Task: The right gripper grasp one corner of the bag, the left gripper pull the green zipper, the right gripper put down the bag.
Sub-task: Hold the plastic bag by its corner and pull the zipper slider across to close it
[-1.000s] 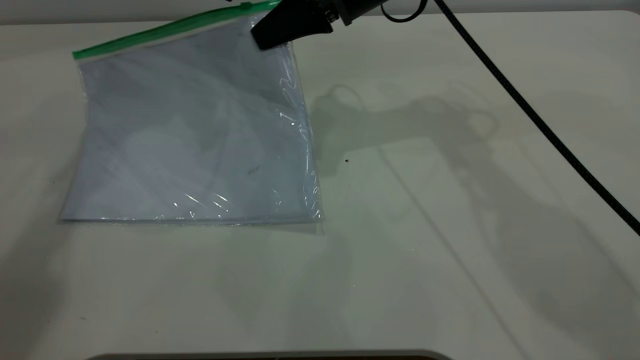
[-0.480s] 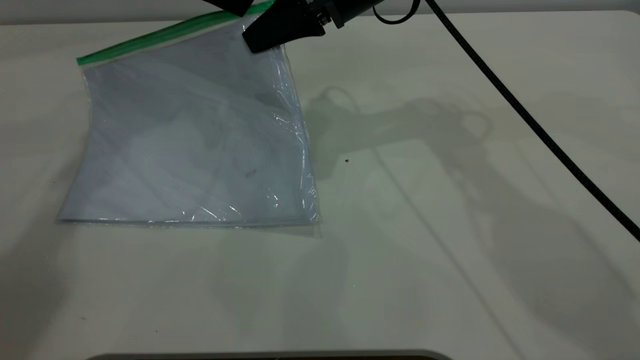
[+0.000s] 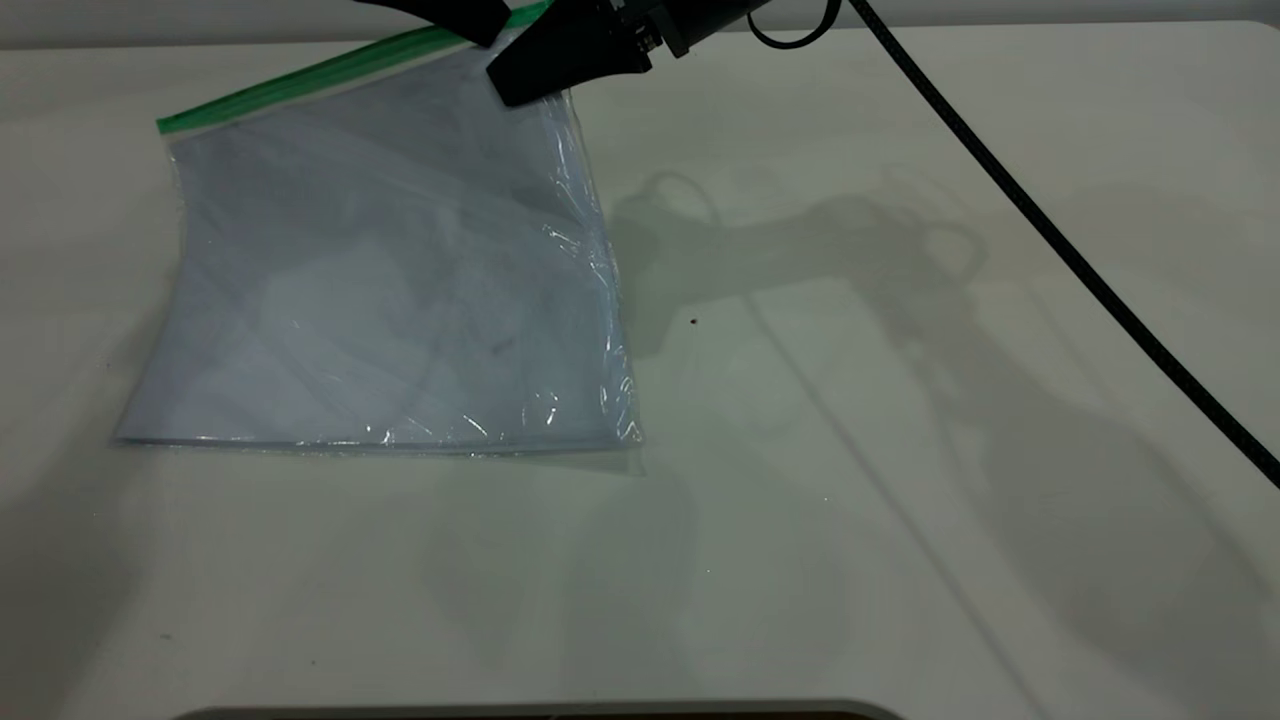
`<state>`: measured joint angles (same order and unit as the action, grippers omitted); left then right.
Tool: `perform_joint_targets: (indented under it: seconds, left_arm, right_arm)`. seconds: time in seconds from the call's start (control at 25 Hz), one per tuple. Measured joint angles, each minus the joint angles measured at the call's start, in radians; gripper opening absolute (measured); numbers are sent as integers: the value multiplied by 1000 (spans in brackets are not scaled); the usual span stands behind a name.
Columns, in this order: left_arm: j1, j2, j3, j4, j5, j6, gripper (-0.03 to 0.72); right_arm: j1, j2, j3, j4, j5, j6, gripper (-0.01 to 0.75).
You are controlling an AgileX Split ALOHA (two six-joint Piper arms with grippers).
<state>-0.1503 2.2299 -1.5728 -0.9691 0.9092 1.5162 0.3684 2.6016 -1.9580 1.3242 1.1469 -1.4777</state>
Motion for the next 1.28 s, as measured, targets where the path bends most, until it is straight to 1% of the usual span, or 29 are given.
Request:
perform_joint_targets:
  seconds: [0.2,0.32,0.64,0.96,1.16,1.28]
  left_arm:
    - [0,1,-7,1,4,1,101]
    - [0,2,-21,12,16,2,55]
    - [-3,3,-35,51,16,-1,53]
    - [-4,4,-38,131,-28,-52,53]
    - [34,4,-38,196,-33,-102,53]
    - [68,4,-38,227,-29,-136,53]
  right_arm:
    - [-1,0,0,-2,1,0,33]
    - [-8,0,0,2,3,1,33]
    - [-44,0,0,14,23,18,33]
    - [-137,0,0,24,61,39,33]
    - [-212,0,0,23,67,44,33]
    - [-242,0,0,23,67,45,33]
